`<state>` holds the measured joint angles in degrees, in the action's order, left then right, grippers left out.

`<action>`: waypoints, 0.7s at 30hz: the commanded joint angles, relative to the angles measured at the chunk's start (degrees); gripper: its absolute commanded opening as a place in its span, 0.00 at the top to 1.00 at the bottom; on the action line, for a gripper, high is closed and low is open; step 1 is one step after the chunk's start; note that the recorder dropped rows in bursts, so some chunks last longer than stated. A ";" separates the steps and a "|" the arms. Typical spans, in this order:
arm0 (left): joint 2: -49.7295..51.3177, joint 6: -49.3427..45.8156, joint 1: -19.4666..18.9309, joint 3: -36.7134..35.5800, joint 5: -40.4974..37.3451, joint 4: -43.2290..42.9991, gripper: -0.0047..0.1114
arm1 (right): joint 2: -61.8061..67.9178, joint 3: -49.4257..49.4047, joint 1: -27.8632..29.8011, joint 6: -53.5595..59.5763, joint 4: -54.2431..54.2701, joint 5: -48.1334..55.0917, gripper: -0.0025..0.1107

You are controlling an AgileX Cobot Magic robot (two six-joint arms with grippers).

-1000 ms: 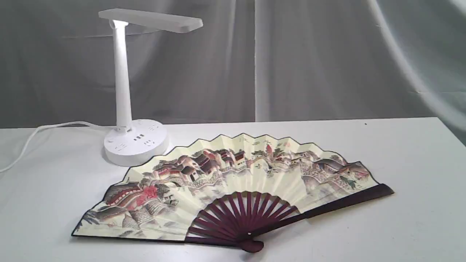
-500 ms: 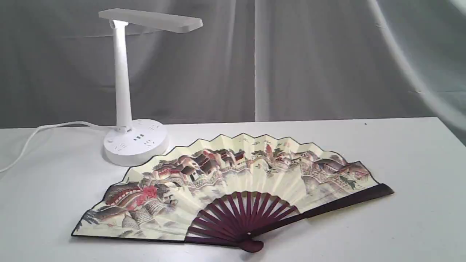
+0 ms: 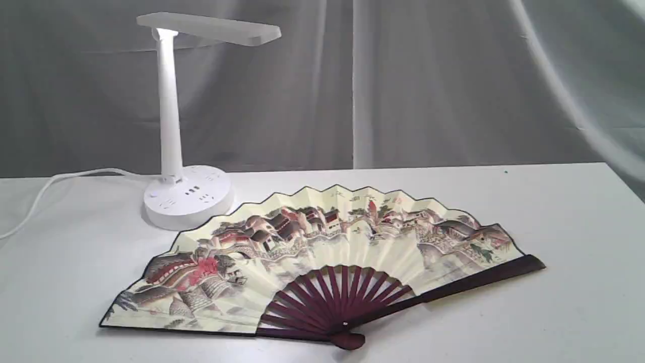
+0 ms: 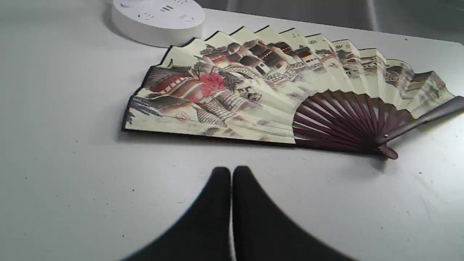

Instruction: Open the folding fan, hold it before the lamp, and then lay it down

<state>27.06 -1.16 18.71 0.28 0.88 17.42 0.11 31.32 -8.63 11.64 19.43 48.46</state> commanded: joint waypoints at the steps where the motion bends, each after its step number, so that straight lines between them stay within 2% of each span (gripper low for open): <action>1: 0.38 -0.55 -0.12 -0.28 0.70 -0.28 0.96 | -0.11 -6.96 -0.13 -0.01 2.88 -9.29 0.98; 9: 0.38 -0.67 -0.12 -0.28 1.08 0.68 0.96 | -0.11 -8.41 -0.13 0.13 5.88 -16.19 0.98; 12: 0.38 -0.81 -2.03 -0.28 2.47 0.68 0.96 | -0.11 -10.08 -0.13 0.13 6.67 -18.64 0.98; 16: 0.38 -0.81 -8.62 -0.28 2.96 1.12 0.96 | -0.11 -15.39 -0.13 1.32 8.62 -28.11 0.98; 21: 0.38 -1.69 -19.01 -0.28 0.36 1.57 0.96 | 0.06 -22.89 -0.13 2.87 9.23 -36.26 0.98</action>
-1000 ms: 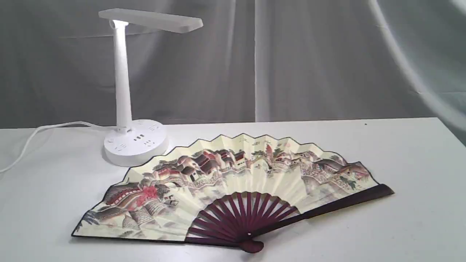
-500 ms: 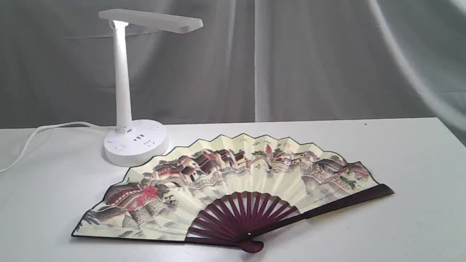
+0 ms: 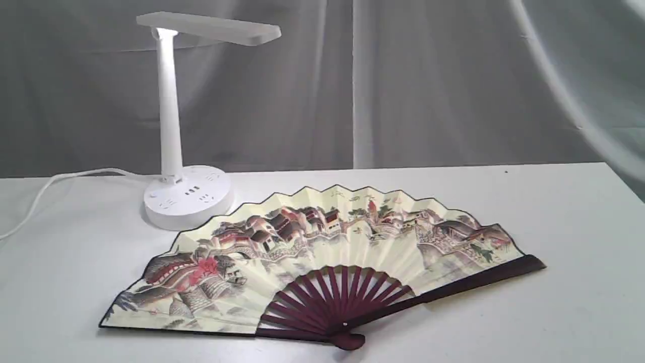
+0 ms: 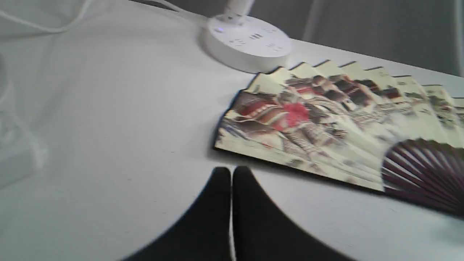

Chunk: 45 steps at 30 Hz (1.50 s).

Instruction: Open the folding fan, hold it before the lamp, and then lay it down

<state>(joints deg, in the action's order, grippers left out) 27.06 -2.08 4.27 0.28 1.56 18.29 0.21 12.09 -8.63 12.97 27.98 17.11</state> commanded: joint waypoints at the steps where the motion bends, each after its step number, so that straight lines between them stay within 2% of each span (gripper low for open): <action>1: 0.38 -0.76 -6.39 -0.28 -0.38 0.70 0.96 | 0.44 -5.01 -0.13 1.78 0.70 -5.84 0.98; 4: 0.38 0.47 -9.48 -0.28 -1.05 0.70 0.96 | 1.75 -9.80 -0.13 9.48 -5.15 -11.27 0.98; 7: 0.38 0.47 -9.44 -0.28 -1.17 0.70 0.96 | 2.30 -12.09 -0.13 9.83 -7.06 -19.14 0.98; 25: 0.38 0.03 -9.44 -0.28 1.12 0.22 0.96 | 2.78 -12.09 0.01 8.03 -12.51 -9.11 0.98; 29: 0.38 0.03 -9.44 -0.28 0.85 0.22 0.96 | 2.78 -12.09 0.01 7.93 -19.58 -15.68 0.98; 35: 0.38 0.03 -9.44 -0.28 0.85 0.22 0.96 | 2.78 -12.09 0.40 7.64 -11.98 -17.11 0.98; 38: 0.38 0.03 -9.44 -0.28 0.85 0.22 0.96 | 3.76 -12.09 3.09 7.64 -11.88 -17.11 0.98; 42: 0.38 0.03 -9.44 -0.28 0.85 0.22 0.96 | 9.94 -12.09 10.74 6.68 -11.68 -15.33 0.98; 45: 0.38 0.03 -9.44 -0.28 0.85 0.22 0.96 | 14.54 -12.09 14.75 5.06 -11.59 -18.95 0.98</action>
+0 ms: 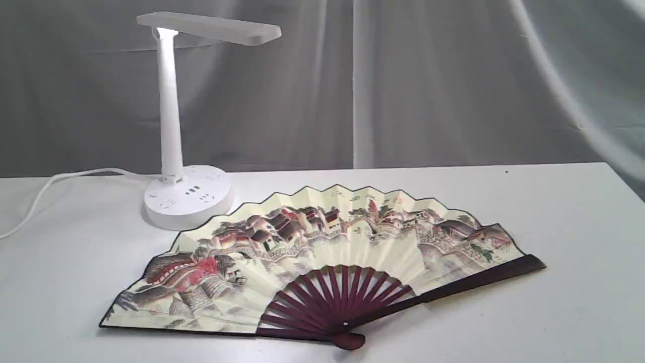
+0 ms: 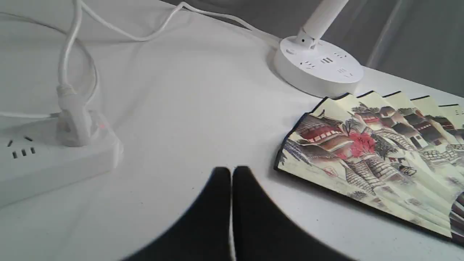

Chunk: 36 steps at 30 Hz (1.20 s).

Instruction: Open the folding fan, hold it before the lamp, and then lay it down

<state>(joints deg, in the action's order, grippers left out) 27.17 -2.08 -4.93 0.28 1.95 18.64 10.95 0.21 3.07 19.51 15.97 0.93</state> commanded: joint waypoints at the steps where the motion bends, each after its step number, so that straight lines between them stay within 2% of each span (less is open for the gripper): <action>1: 0.28 0.03 -0.23 -0.28 0.46 -0.13 0.96 | 5.09 -0.21 3.57 -2.36 0.84 -4.33 0.98; 12: 0.28 0.34 -0.23 -0.28 0.45 -0.13 0.96 | 6.66 -0.21 3.58 -2.67 -0.76 -3.25 0.98; 21: 0.28 0.09 -0.23 -0.28 0.83 -0.13 0.96 | 6.66 -0.21 3.58 -4.20 5.05 -3.27 0.98; 36: 0.28 0.09 -0.23 -0.28 0.83 -0.13 0.96 | 6.66 -0.21 3.58 -4.20 5.05 -3.27 0.98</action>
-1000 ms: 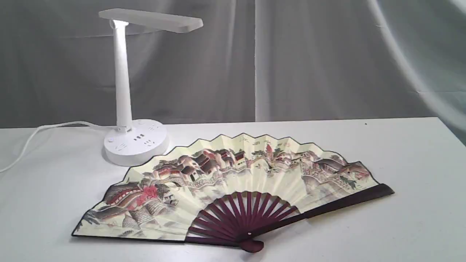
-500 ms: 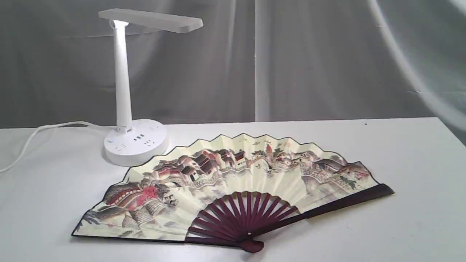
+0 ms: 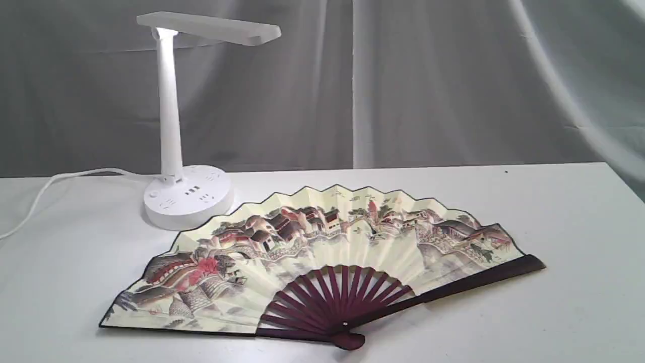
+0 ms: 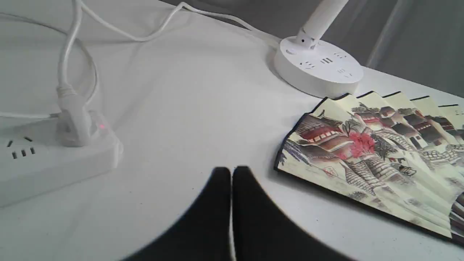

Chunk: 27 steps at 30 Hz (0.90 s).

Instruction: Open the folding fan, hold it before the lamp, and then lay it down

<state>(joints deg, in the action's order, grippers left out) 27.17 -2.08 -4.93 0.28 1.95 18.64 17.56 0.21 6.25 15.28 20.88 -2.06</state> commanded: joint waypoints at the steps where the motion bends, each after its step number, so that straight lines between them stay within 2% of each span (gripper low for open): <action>1: -0.17 0.11 0.03 -0.28 0.83 -0.13 0.96 | 0.06 -0.21 0.40 0.03 0.14 -0.27 0.98; 5: -9.41 0.11 1.86 -0.28 -0.39 -0.13 0.96 | 0.06 -0.21 0.40 0.03 0.14 -0.27 0.98; 10: -26.62 -1.35 1.87 -0.28 -7.36 -1.21 0.96 | 0.06 -0.21 0.40 0.03 0.14 -0.27 0.98; 19: -23.80 -1.42 1.60 -0.28 -6.36 -4.21 0.96 | -0.63 -0.21 0.40 0.03 0.16 -0.24 0.98; 27: -27.17 -1.42 1.60 -0.28 -7.03 -7.59 0.96 | -0.63 -0.21 0.40 0.03 0.16 -0.24 0.98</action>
<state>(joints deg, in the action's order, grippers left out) 0.32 -3.16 -3.35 0.28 -4.75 12.14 17.11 0.21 6.25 15.28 20.90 -1.82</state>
